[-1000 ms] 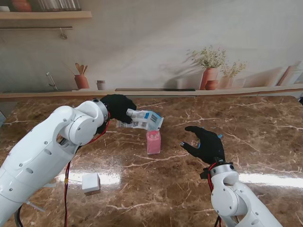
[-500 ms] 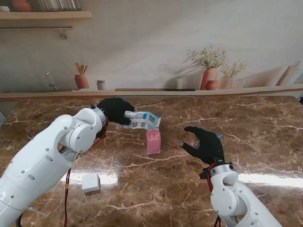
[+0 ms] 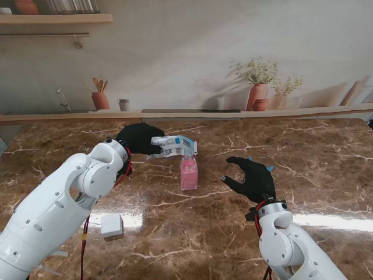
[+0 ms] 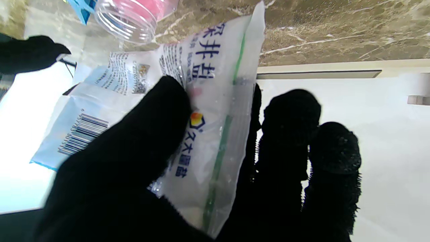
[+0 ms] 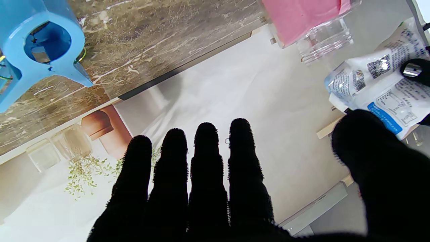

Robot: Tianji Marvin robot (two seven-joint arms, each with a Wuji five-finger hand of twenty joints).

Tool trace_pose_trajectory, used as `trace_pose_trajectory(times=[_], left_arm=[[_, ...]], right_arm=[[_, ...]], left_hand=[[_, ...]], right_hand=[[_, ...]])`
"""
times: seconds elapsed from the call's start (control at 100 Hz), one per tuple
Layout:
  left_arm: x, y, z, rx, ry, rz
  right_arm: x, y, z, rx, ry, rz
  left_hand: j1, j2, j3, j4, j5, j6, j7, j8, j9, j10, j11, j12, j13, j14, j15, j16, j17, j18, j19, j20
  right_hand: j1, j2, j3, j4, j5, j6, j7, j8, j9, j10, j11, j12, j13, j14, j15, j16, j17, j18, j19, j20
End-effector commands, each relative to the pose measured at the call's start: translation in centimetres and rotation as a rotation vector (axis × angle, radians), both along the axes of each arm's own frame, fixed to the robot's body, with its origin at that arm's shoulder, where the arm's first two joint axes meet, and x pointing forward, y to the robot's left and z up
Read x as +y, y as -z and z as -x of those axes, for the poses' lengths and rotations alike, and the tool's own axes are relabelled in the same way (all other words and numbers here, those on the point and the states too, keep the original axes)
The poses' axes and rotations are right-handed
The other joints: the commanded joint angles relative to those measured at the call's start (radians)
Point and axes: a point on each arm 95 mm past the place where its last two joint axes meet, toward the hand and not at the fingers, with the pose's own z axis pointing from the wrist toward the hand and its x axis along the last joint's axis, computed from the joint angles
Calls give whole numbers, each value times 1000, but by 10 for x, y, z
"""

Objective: Fill the seasoning bottle

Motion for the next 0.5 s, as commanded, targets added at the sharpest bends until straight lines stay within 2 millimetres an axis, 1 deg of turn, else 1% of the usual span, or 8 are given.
trace_pose_trajectory(times=[0.0, 0.12, 0.22, 0.24, 0.33, 0.49], left_arm=[[1, 12, 3, 26, -6, 3], [6, 18, 4, 28, -15, 40], [11, 23, 5, 31, -29, 70], [12, 24, 6, 33, -32, 81], [15, 31, 7, 37, -55, 145], [17, 46, 11, 44, -94, 309]], right_arm=[[1, 5, 2, 23, -2, -2], [2, 5, 2, 23, -3, -2], [2, 5, 2, 26, -3, -1], [2, 5, 2, 26, -3, -1], [3, 5, 2, 25, -4, 1], [5, 6, 2, 25, 3, 3]], left_hand=[[124, 110, 52, 11, -13, -145, 437, 18, 3, -99, 26, 29, -8, 4, -11, 17, -17, 8, 0, 21], [124, 124, 52, 15, -3, -158, 452, 49, 4, -97, 32, 33, -14, 9, -12, 22, -28, 8, -3, 27], [113, 127, 51, 12, -1, -172, 455, 71, 2, -100, 34, 37, -18, 10, -14, 24, -33, 7, -6, 30], [112, 129, 54, 11, 3, -171, 445, 95, 1, -97, 35, 44, -18, 10, -15, 28, -33, 7, -9, 37], [112, 141, 51, 12, 5, -174, 452, 119, -1, -98, 48, 57, -22, 12, -5, 38, -40, 6, -8, 45], [113, 153, 53, 19, 10, -179, 468, 160, -6, -93, 56, 72, -34, 22, 0, 47, -58, 9, -14, 56]], right_hand=[[3, 20, 15, 13, 11, -18, -1, 9, 5, 1, 3, 15, 22, 2, 4, 23, -2, 0, 16, 20], [2, 20, 16, 13, 10, -17, -1, 9, 6, 2, 2, 15, 21, 2, 3, 23, -2, 0, 16, 20], [3, 20, 16, 13, 9, -18, -1, 9, 5, 1, 2, 16, 21, 2, 3, 23, -1, 0, 16, 20], [2, 20, 16, 13, 8, -18, -2, 8, 5, 1, 2, 16, 21, 1, 3, 23, -1, -1, 16, 20], [3, 19, 17, 13, 7, -15, -2, 8, 5, 2, 1, 16, 22, 2, 4, 23, 0, -1, 17, 20], [6, 11, 27, 14, -3, -5, -6, 7, 6, 0, 3, 16, 29, 3, 6, 24, 5, -1, 20, 20]])
